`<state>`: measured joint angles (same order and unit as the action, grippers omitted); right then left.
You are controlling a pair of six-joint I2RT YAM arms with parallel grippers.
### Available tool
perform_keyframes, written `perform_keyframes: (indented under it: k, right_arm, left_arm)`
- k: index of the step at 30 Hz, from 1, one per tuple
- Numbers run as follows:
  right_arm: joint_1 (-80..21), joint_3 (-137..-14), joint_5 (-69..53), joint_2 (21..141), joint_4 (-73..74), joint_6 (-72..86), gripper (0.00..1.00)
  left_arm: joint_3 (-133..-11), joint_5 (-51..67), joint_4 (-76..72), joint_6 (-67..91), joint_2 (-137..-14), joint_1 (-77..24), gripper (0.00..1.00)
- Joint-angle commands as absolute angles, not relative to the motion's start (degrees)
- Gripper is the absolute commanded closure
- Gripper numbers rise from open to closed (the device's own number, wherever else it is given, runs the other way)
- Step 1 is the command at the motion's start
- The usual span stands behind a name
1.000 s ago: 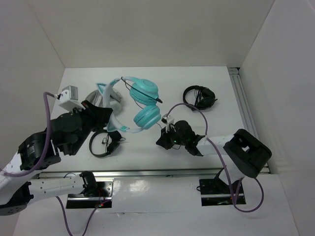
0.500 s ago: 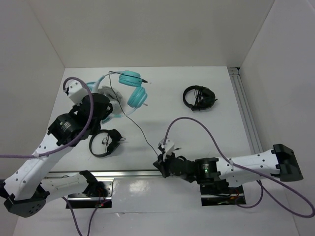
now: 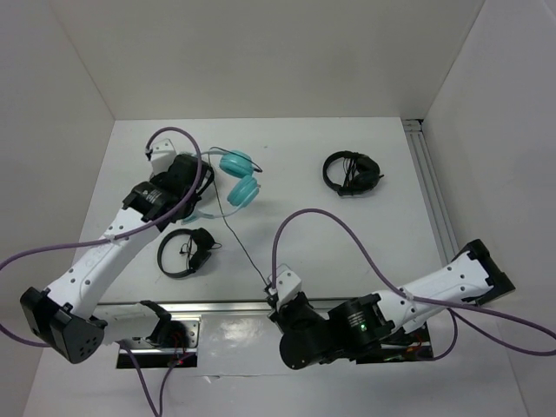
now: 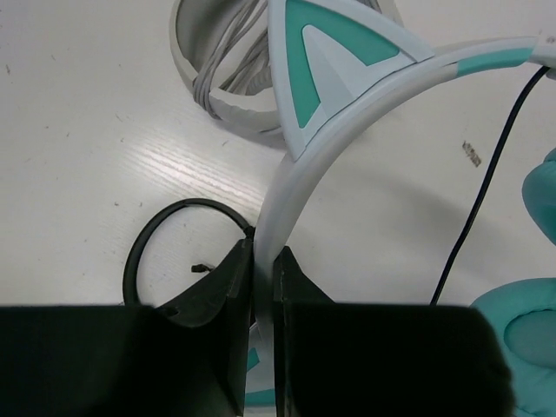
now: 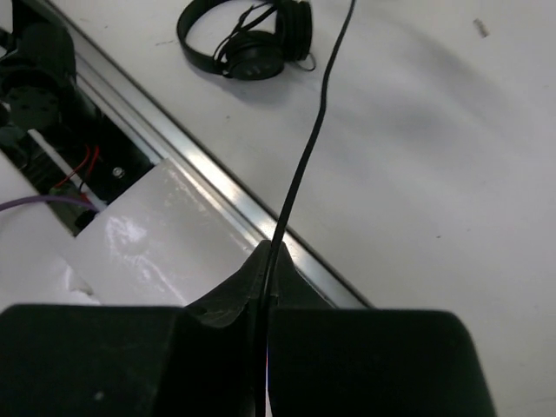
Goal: Wrap the headphones
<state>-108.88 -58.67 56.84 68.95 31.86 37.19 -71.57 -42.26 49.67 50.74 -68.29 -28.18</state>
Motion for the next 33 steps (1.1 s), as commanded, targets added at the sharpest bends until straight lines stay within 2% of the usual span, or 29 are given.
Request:
perform_keyframes:
  k: [1, 5, 10, 14, 16, 20, 23, 29, 33]
  right_arm:
    - [-108.6, -66.2, 65.6, 67.2, 42.2, 36.4, 1.0]
    - [-101.6, -70.2, 59.6, 62.1, 37.2, 23.3, 1.0]
    - [-98.9, -75.7, 56.2, 60.3, 35.9, 17.2, 1.0]
    - [-95.3, -77.3, 58.0, 60.9, 37.4, 12.6, 1.0]
    - [-89.2, -77.3, 57.1, 60.9, 38.1, 10.7, 1.0]
    - [-73.7, -75.7, 46.8, 58.6, 34.8, 4.2, 1.0]
    - [-66.2, -75.1, 40.9, 58.6, 34.3, 1.7, 1.0]
    - [-54.4, -73.3, 32.1, 61.3, 30.7, -3.2, 1.0]
    - [-50.0, -72.8, 26.4, 63.5, 27.2, -4.3, 1.0]
  left_arm:
    - [-74.1, -42.3, 47.4, 48.6, -69.3, -30.1, 1.0]
    - [-73.3, -47.5, 53.4, 52.6, -72.3, -37.9, 1.0]
    - [-75.2, -50.1, 63.8, 58.7, -78.5, -43.8, 1.0]
    - [-72.8, -48.8, 63.1, 56.3, -79.7, -50.8, 1.0]
    - [-70.6, -48.2, 62.4, 55.1, -79.7, -54.6, 1.0]
    - [-66.6, -44.7, 60.9, 51.2, -73.2, -59.1, 1.0]
    - [-64.8, -41.4, 60.2, 47.0, -66.7, -61.2, 1.0]
    - [-63.7, -31.6, 56.6, 35.2, -56.0, -61.7, 1.0]
    - [-63.7, -25.9, 55.8, 31.3, -51.4, -61.7, 1.0]
